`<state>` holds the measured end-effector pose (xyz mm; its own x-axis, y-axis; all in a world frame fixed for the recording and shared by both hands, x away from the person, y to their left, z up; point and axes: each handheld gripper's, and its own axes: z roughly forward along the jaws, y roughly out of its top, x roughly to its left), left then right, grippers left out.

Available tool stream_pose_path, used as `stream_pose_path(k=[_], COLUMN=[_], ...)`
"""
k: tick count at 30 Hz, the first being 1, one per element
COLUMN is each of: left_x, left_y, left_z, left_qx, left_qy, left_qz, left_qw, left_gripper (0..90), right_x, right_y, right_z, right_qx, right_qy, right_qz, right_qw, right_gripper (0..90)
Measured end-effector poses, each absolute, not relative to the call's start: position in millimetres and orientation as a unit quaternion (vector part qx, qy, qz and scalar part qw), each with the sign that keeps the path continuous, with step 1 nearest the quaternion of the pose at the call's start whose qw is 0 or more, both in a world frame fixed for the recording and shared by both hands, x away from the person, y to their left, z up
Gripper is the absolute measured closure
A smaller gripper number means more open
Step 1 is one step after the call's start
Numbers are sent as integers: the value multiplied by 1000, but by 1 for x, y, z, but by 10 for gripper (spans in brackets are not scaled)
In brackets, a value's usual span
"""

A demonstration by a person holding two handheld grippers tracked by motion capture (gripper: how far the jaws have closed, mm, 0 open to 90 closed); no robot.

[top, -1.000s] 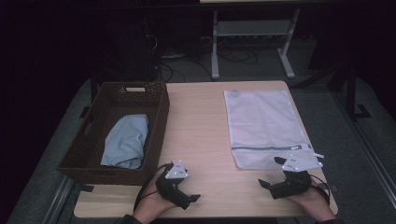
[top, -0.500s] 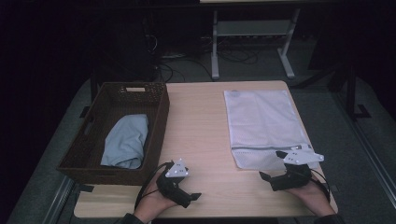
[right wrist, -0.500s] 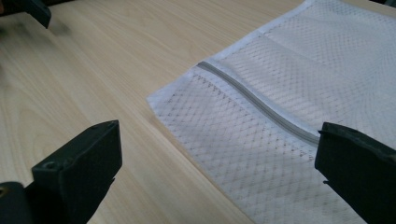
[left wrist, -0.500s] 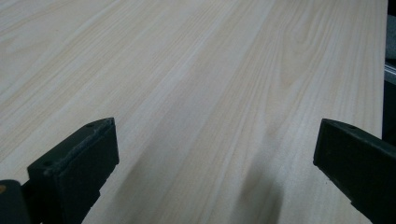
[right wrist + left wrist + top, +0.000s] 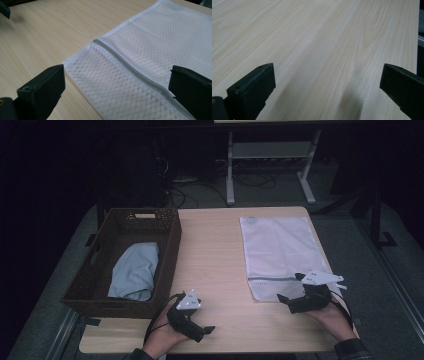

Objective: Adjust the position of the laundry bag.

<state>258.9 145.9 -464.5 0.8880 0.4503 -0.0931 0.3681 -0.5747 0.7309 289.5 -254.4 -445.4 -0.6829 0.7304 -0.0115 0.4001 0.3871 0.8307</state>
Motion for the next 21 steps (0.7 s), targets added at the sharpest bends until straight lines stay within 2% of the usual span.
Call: stream_pose_path(k=[21], left_x=[258], left_y=[152], left_z=[-463], left_qx=[885], left_qy=[237], left_qz=[56], left_qw=[397], left_gripper=[0], right_x=[325], right_y=[-251], right_z=[-439], right_qx=[360], right_qy=[808], right_qz=[427], right_qw=[189], right_gripper=[3])
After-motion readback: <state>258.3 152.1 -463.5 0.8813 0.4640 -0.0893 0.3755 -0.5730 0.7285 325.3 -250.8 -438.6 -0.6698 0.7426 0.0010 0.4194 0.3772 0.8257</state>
